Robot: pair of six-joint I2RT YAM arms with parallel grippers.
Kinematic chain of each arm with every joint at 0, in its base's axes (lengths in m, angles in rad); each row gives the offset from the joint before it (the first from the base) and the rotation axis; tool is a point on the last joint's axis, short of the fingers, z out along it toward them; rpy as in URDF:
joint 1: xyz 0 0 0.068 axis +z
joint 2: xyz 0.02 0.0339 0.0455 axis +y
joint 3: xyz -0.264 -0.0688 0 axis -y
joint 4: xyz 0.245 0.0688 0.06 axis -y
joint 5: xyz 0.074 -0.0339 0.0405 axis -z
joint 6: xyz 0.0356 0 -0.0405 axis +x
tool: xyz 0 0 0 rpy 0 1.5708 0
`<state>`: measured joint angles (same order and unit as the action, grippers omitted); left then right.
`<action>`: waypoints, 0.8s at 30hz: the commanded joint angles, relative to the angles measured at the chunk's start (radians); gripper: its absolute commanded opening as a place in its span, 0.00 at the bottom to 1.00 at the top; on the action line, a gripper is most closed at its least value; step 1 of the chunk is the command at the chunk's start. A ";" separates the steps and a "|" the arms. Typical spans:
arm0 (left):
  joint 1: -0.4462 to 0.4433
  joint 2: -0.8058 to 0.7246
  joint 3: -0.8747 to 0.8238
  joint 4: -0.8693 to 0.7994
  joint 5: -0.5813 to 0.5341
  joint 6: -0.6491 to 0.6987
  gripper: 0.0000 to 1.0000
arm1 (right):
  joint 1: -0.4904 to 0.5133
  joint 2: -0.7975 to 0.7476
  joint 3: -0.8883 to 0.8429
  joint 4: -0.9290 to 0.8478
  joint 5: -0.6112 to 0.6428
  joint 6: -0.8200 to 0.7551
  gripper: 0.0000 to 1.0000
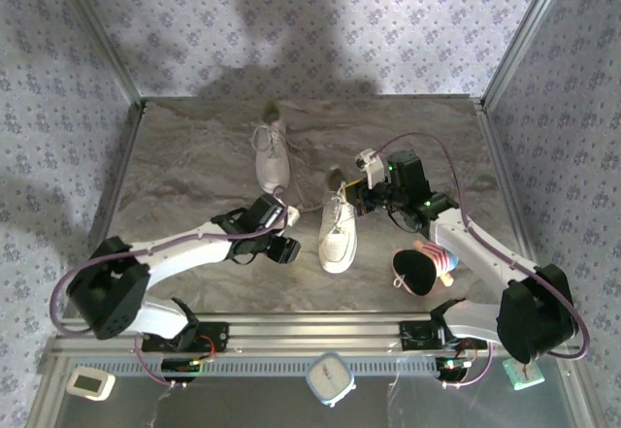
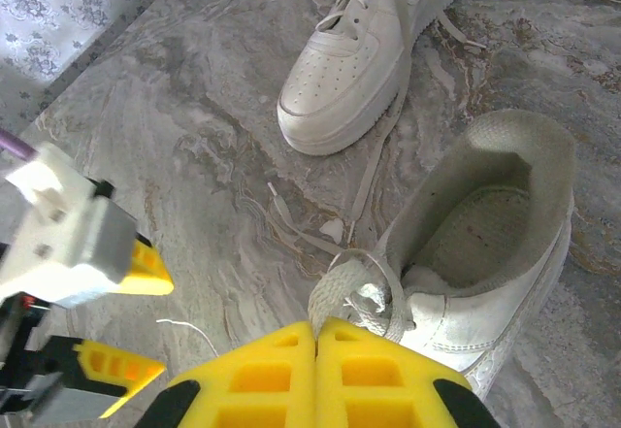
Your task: Tie the shoes
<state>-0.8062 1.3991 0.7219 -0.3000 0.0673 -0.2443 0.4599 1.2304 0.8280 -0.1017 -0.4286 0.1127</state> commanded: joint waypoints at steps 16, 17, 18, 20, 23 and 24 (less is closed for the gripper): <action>-0.016 0.146 0.090 -0.101 -0.057 0.083 0.58 | -0.001 -0.031 0.003 -0.031 0.011 -0.022 0.00; -0.018 0.146 0.085 -0.099 -0.052 0.082 0.57 | -0.001 -0.031 0.003 -0.031 0.010 -0.023 0.00; -0.020 0.149 0.084 -0.098 -0.048 0.080 0.57 | -0.003 -0.031 0.003 -0.031 0.010 -0.023 0.00; -0.025 0.160 0.083 -0.097 -0.046 0.078 0.57 | -0.003 -0.029 0.005 -0.032 0.010 -0.022 0.00; -0.029 0.184 0.090 -0.098 -0.055 0.076 0.52 | -0.003 -0.029 0.008 -0.034 0.008 -0.022 0.00; -0.029 0.191 0.093 -0.100 -0.059 0.073 0.50 | -0.002 -0.029 0.008 -0.036 0.008 -0.022 0.00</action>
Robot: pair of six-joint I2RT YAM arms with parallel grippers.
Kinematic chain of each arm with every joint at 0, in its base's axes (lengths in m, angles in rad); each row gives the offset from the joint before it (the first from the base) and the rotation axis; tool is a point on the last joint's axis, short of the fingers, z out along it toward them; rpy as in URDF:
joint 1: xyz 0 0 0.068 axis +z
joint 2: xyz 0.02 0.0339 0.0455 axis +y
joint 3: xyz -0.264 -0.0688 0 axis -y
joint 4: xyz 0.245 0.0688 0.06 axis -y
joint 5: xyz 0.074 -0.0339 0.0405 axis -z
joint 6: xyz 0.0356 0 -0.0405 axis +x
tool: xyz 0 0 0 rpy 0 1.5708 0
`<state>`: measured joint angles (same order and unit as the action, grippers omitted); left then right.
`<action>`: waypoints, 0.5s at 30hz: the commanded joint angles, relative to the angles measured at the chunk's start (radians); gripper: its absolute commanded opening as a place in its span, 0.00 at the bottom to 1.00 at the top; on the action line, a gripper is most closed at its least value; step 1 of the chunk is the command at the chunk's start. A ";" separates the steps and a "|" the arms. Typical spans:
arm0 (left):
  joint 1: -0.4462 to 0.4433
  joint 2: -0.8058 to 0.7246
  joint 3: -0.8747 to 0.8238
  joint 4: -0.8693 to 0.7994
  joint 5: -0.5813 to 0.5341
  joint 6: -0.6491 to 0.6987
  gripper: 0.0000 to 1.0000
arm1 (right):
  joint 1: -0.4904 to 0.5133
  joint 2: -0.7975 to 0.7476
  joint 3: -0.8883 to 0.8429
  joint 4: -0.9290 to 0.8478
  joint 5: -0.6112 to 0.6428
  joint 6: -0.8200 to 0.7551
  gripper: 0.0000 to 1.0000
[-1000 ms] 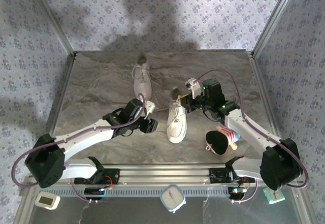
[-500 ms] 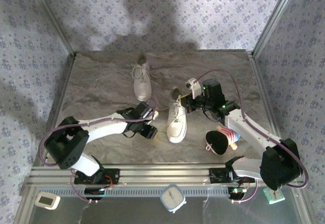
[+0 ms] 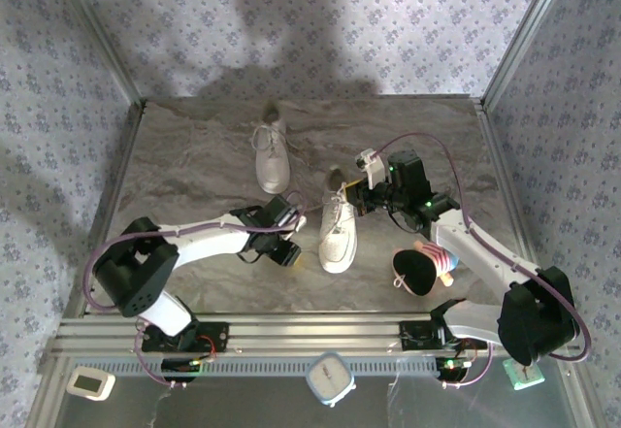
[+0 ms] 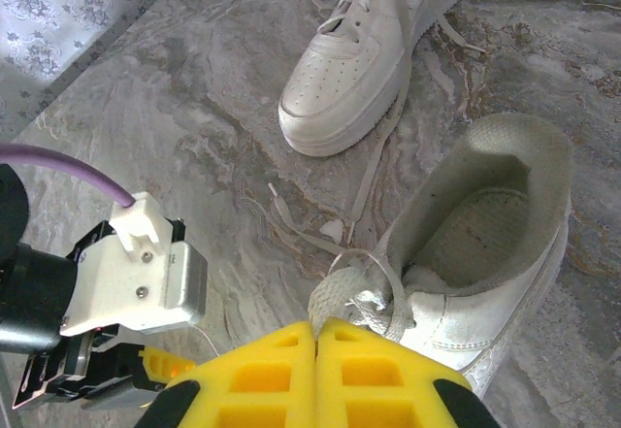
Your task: Tie the shoes
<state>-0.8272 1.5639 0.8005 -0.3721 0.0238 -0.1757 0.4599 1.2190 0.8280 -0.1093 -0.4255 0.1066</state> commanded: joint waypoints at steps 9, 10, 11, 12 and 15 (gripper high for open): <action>-0.008 -0.063 -0.009 -0.004 -0.061 -0.005 0.12 | 0.000 -0.034 -0.001 -0.032 0.019 -0.015 0.00; -0.008 -0.096 -0.020 0.010 -0.064 -0.010 0.08 | 0.001 -0.036 -0.001 -0.032 0.025 -0.015 0.00; -0.008 -0.128 -0.031 0.026 -0.065 -0.014 0.06 | 0.002 -0.039 -0.003 -0.031 0.029 -0.013 0.00; -0.006 -0.156 -0.038 0.042 -0.064 -0.019 0.03 | 0.003 -0.042 -0.004 -0.028 0.032 -0.012 0.00; 0.018 -0.225 -0.048 0.074 -0.058 -0.035 0.00 | 0.007 -0.053 -0.009 -0.017 0.033 -0.002 0.00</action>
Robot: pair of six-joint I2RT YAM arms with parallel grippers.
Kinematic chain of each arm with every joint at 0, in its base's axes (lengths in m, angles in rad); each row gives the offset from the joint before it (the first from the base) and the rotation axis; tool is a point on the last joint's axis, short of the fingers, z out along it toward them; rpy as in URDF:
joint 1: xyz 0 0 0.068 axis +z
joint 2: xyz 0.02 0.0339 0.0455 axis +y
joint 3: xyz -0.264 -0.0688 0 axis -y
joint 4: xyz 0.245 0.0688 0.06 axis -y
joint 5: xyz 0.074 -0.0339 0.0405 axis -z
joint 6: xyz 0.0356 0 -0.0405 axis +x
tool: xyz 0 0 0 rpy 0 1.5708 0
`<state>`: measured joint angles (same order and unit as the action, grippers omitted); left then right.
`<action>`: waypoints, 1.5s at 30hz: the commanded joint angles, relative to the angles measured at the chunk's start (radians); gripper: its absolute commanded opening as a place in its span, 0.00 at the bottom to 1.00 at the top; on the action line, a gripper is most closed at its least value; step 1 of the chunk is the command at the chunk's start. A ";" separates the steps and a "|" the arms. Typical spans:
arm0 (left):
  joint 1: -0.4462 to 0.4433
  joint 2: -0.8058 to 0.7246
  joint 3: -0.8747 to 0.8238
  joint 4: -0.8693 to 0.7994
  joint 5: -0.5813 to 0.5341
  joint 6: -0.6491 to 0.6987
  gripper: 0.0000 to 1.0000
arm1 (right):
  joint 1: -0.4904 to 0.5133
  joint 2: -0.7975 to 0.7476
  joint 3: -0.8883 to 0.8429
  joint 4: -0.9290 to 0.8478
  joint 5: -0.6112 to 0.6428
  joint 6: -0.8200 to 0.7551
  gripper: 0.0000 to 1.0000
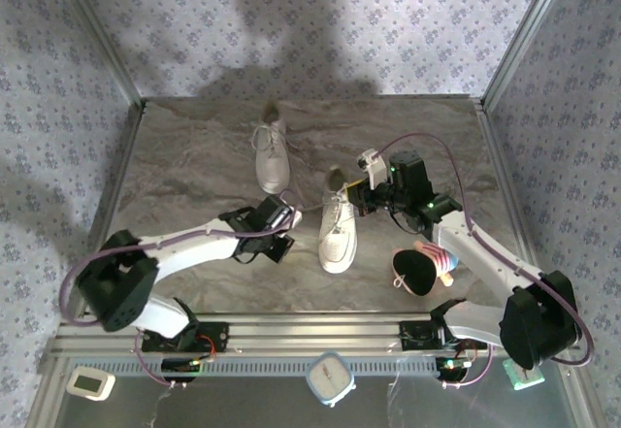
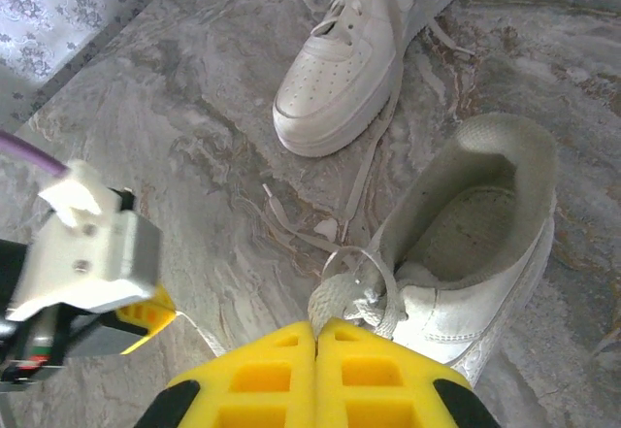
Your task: Tie the shoes
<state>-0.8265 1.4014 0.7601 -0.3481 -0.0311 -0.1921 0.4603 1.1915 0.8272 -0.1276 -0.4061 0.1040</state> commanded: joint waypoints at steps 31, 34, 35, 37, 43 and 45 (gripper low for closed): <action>0.204 0.376 0.668 -0.082 0.079 0.091 0.00 | -0.006 -0.163 -0.124 0.175 -0.007 0.201 0.00; 0.204 0.412 0.733 -0.084 0.089 0.095 0.00 | -0.005 -0.168 -0.130 0.176 -0.016 0.197 0.00; 0.205 0.425 0.761 -0.089 0.088 0.100 0.00 | -0.005 -0.168 -0.133 0.179 -0.016 0.196 0.00; 0.205 0.449 0.810 -0.103 0.090 0.109 0.00 | -0.004 -0.172 -0.140 0.183 -0.017 0.197 0.00; 0.205 0.509 0.915 -0.123 0.116 0.131 0.00 | -0.001 -0.182 -0.151 0.184 -0.016 0.193 0.00; 0.204 0.519 0.942 -0.119 0.133 0.131 0.00 | 0.000 -0.180 -0.151 0.181 -0.015 0.189 0.00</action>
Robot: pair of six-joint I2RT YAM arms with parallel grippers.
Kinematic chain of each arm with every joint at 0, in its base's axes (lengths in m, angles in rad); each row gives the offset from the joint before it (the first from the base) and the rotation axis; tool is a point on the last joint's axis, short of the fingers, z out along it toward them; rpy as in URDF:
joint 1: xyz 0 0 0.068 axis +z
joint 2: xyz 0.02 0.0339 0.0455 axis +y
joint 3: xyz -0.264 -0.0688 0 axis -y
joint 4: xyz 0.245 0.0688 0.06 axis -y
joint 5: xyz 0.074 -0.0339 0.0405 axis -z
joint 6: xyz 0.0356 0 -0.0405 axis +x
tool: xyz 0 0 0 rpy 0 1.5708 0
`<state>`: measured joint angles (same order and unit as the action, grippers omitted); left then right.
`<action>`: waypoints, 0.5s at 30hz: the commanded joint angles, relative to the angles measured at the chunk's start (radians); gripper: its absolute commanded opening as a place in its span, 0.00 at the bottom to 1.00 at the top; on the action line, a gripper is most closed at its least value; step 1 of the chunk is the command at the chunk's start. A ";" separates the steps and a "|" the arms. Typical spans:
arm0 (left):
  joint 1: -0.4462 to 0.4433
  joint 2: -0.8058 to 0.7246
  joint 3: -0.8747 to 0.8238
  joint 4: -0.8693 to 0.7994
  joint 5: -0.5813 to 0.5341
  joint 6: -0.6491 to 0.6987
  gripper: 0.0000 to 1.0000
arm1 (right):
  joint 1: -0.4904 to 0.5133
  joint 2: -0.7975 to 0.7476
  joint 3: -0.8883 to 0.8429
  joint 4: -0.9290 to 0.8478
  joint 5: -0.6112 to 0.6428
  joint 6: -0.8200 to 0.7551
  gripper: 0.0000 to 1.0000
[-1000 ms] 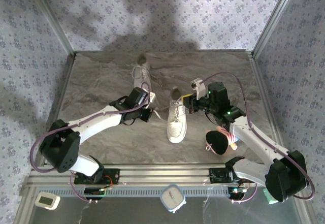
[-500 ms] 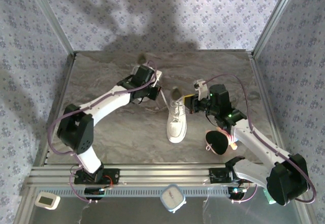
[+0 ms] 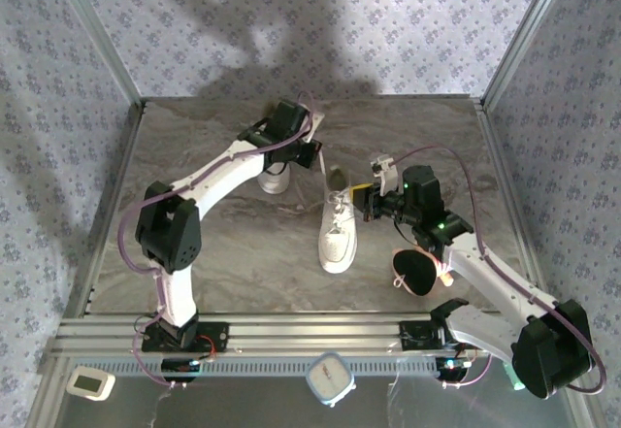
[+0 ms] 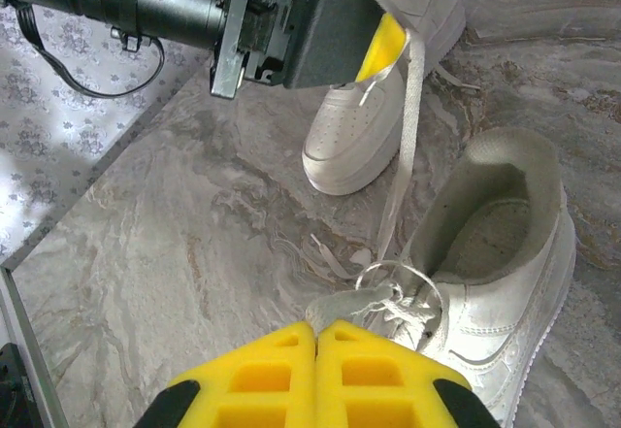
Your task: Tie the shoes
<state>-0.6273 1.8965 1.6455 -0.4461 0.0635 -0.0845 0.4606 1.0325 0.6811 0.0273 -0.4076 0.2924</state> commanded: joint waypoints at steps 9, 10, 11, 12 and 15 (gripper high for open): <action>0.006 0.102 0.217 -0.061 0.063 0.048 0.00 | 0.008 -0.008 -0.003 0.031 -0.016 -0.007 0.00; 0.007 0.117 0.234 -0.069 0.062 0.048 0.00 | 0.009 -0.007 -0.003 0.030 -0.016 -0.007 0.00; 0.006 0.132 0.254 -0.075 0.057 0.049 0.00 | 0.010 -0.006 -0.002 0.028 -0.016 -0.007 0.00; 0.006 0.145 0.273 -0.082 0.052 0.049 0.00 | 0.012 -0.007 0.000 0.026 -0.013 -0.008 0.00; 0.007 0.188 0.347 -0.105 0.044 0.049 0.00 | 0.017 -0.007 0.001 0.022 -0.012 -0.011 0.00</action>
<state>-0.6273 2.0434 1.9144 -0.4992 0.1081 -0.0509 0.4675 1.0321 0.6788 0.0280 -0.4072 0.2920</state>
